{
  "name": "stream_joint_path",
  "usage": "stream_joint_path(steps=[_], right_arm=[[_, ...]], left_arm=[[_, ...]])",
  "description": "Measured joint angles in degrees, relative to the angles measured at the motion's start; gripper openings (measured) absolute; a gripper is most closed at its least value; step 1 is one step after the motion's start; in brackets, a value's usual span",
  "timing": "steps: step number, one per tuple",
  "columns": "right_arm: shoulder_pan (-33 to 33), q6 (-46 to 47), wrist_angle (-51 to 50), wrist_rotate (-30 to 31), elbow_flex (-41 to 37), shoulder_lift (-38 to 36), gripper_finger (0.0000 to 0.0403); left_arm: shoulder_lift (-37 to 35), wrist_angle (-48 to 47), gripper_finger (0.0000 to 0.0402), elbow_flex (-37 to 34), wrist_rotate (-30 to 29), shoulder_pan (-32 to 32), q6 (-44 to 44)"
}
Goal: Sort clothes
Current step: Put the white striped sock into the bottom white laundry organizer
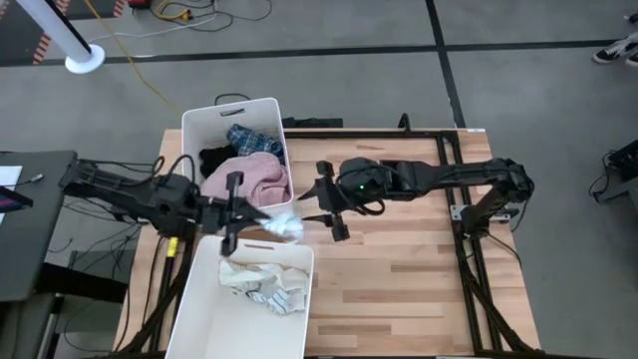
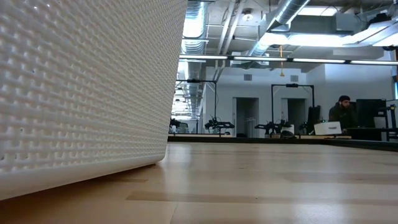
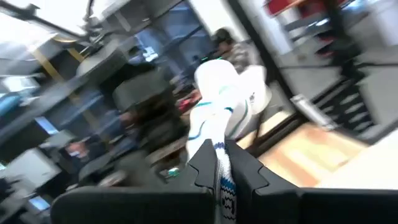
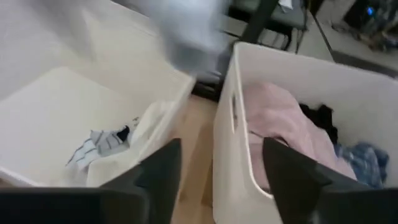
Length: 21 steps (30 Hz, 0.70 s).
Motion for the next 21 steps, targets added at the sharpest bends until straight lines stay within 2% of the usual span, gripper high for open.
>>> stream_joint_path(steps=[2, 5, 11, 16, 21], right_arm=[[-0.3, 1.2, -1.2, 0.3, 0.0, 0.0, 0.0254], [-0.5, 3.2, -3.5, 2.0, 0.0, -0.3, 0.0272], [-0.2, 6.0, -9.3, 2.7, 0.0, -0.7, 0.0275], [0.8, 7.4, -13.8, 2.9, 0.0, -0.7, 0.0275], [2.1, 8.1, -16.1, 2.9, 0.0, -0.7, 0.0276]], left_arm=[[-0.9, -3.4, 0.0005, 1.4, 0.4, -2.1, -1.7], [-1.3, -11.2, 0.0005, 5.2, 0.5, -5.7, -4.6], [0.6, -26.3, 0.0005, 12.5, 0.5, -14.5, -10.7], [3.5, -33.5, 0.0006, 13.9, 0.5, -19.7, -16.6], [7.5, -38.4, 0.0008, 14.0, 0.6, -22.1, -23.6]])
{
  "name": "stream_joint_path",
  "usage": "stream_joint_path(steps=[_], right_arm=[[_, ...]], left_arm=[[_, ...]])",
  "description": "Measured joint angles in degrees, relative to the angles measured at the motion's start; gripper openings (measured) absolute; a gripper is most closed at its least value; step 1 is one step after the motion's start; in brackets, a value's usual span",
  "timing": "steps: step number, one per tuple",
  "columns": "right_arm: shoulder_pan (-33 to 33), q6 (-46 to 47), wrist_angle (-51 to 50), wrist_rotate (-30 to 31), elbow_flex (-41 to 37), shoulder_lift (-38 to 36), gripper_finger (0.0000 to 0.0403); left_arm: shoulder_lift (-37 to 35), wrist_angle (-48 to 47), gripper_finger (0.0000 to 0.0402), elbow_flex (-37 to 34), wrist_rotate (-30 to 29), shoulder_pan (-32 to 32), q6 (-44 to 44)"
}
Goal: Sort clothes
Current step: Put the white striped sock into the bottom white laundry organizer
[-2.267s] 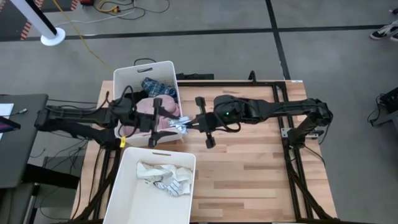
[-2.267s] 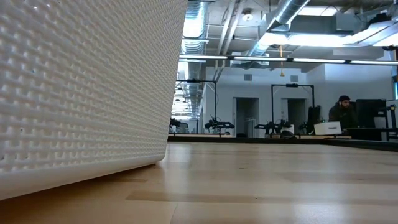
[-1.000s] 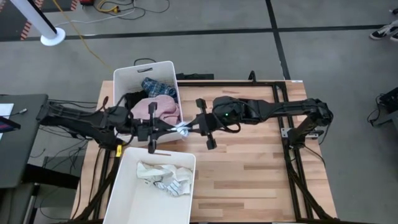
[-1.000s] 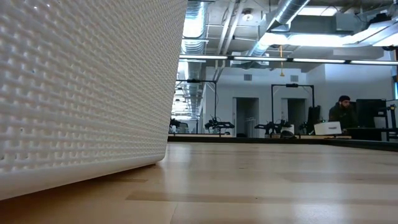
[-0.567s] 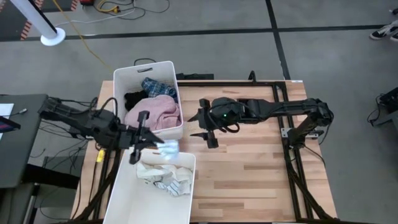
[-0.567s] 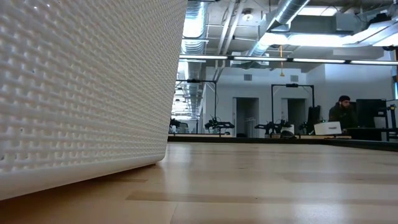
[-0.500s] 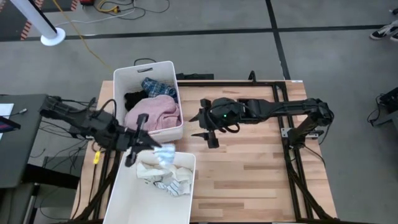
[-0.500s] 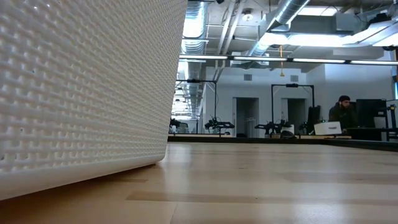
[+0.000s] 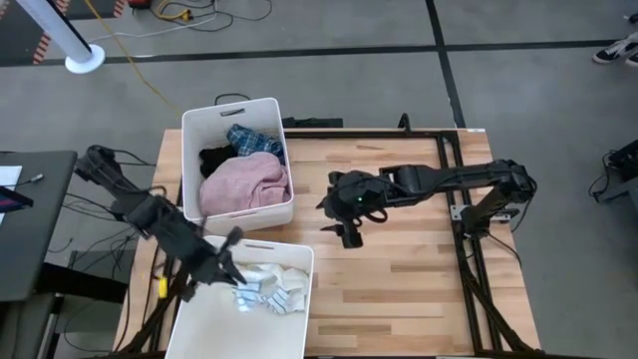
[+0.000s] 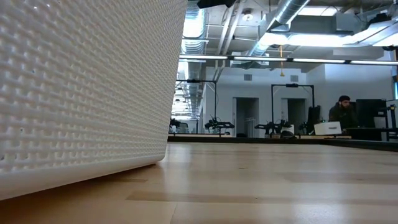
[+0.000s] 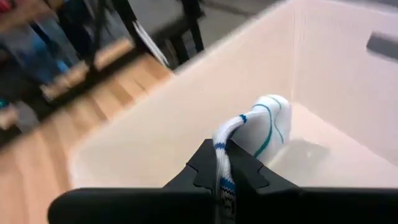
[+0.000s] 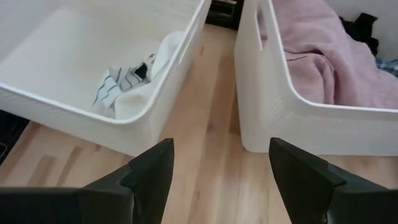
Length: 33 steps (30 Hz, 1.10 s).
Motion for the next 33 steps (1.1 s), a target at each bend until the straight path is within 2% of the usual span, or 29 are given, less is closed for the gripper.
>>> stream_joint_path(steps=[10, 24, 28, 33], right_arm=[[1.3, 0.0, -0.5, 0.0, 0.0, 0.0, 0.0276], [1.4, -0.3, -1.2, -0.1, -0.1, 0.0, 0.0276], [1.4, -0.5, -1.2, -0.1, -0.1, 0.0, 0.0276], [1.7, -1.2, -1.6, -0.1, -0.1, 0.0, 0.0276]], left_arm=[[9.6, -3.9, 0.001, 0.0, 3.7, -1.0, -9.4], [19.2, -7.6, 0.0014, 0.0, 3.5, -0.7, -15.1], [20.1, -9.1, 0.0035, 0.0, 3.0, -0.2, -18.2], [20.0, -9.7, 0.0085, 0.0, 3.0, -0.2, -21.3]])
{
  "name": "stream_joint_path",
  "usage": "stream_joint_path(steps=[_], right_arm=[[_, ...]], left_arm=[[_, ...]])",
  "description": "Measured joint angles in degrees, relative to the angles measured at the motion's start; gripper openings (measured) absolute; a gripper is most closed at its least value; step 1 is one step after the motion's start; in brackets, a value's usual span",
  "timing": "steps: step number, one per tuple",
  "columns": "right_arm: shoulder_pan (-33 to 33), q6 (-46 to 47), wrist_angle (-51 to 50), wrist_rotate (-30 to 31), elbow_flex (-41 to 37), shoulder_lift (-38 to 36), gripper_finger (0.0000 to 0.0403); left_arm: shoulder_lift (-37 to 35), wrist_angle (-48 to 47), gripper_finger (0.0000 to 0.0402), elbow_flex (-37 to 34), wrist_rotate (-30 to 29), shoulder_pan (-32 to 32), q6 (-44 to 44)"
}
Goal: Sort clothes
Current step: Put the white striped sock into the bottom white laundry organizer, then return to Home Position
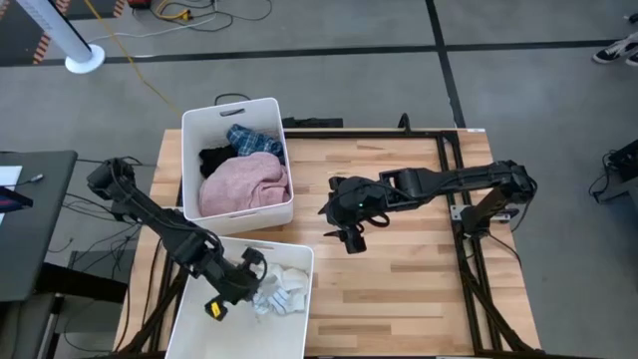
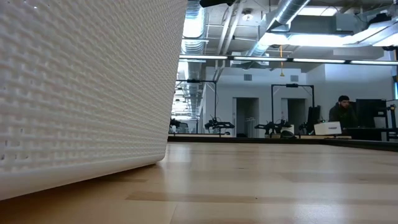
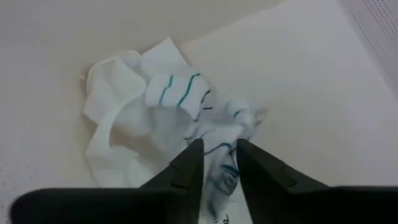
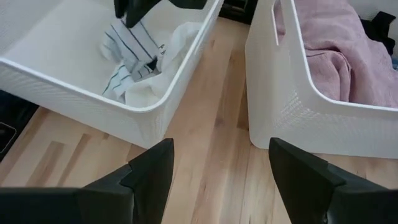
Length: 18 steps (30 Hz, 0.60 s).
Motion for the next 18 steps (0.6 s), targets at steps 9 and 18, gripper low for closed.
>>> stream_joint_path(steps=[9, 18], right_arm=[[1.5, -1.1, 0.0, 0.0, 0.0, 0.0, 0.0276], [2.1, -4.1, 0.1, 0.2, 0.0, 0.0, 0.0276]], left_arm=[[-0.5, 0.2, 0.017, 0.0, -0.4, 0.0, -2.3], [-4.5, -2.1, 0.0185, 4.9, -6.6, -0.1, -0.5]])
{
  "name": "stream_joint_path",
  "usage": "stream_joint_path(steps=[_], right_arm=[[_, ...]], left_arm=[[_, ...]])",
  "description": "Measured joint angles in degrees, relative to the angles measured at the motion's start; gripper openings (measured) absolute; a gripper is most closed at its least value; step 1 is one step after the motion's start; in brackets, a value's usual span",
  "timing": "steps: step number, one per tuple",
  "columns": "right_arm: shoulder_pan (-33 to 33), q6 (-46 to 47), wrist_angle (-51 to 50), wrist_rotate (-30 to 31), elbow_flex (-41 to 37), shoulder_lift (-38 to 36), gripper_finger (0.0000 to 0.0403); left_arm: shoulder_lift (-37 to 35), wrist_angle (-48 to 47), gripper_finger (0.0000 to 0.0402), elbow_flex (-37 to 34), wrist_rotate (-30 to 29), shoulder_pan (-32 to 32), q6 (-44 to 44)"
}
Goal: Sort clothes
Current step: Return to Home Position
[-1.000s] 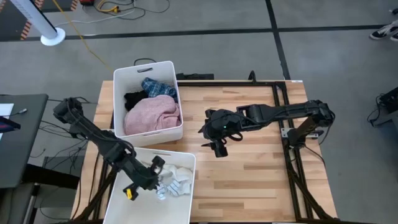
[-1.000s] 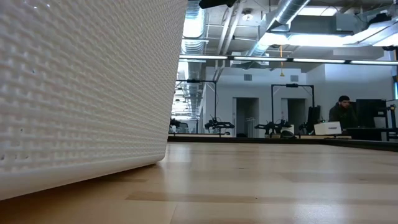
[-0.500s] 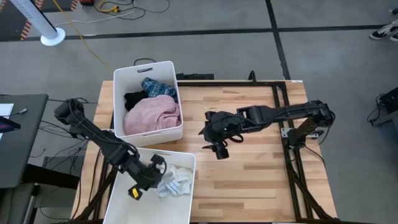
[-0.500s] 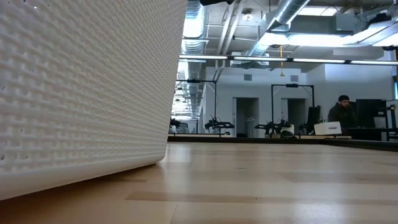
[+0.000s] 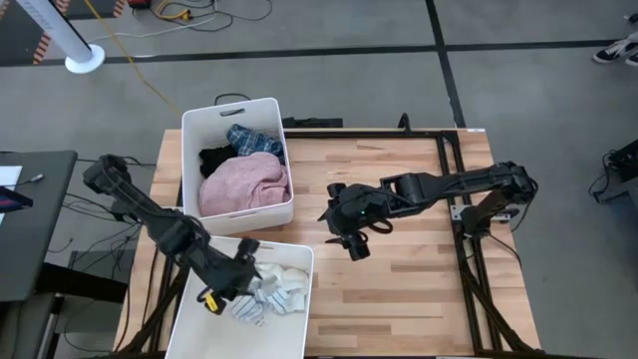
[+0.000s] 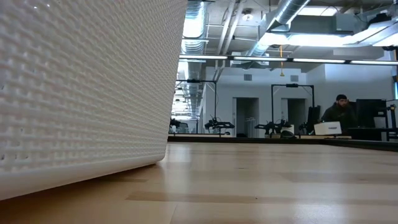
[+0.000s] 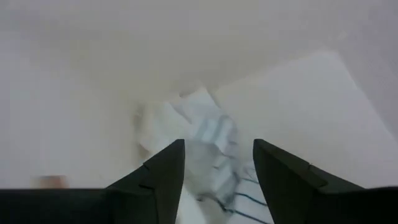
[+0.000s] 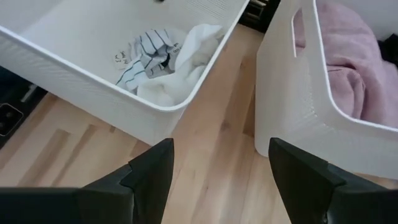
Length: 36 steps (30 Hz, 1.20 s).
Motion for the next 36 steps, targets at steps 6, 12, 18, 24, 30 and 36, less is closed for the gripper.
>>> stream_joint_path(steps=[6, 12, 18, 24, 30, 36], right_arm=[[0.7, -3.8, 0.1, 1.2, -0.1, -0.6, 0.0276], [0.7, -5.7, -1.7, 1.3, -0.1, -5.7, 0.0276], [0.7, -5.4, -4.7, 1.3, -0.1, -13.5, 0.0276], [0.7, -3.2, -10.3, 1.4, -1.2, -22.1, 0.0276], [0.7, -1.5, -5.2, 1.5, -11.7, -34.6, 0.0276], [-0.8, 1.7, 4.6, 1.5, -28.5, -47.8, 0.0276]], left_arm=[[-5.5, -5.0, 0.0181, 4.4, -9.9, -1.6, 4.5], [-15.3, -8.1, 0.018, 4.7, -20.2, -3.7, 5.5], [-25.6, -16.1, 0.018, 4.7, -28.4, -6.7, 0.1], [-34.4, -19.4, 0.018, 1.8, -30.5, -9.1, -3.3], [-43.4, -20.2, 0.018, -2.4, -32.1, -9.2, -3.8], [-52.2, -15.4, 0.018, -8.4, -31.4, -9.2, -1.7]])
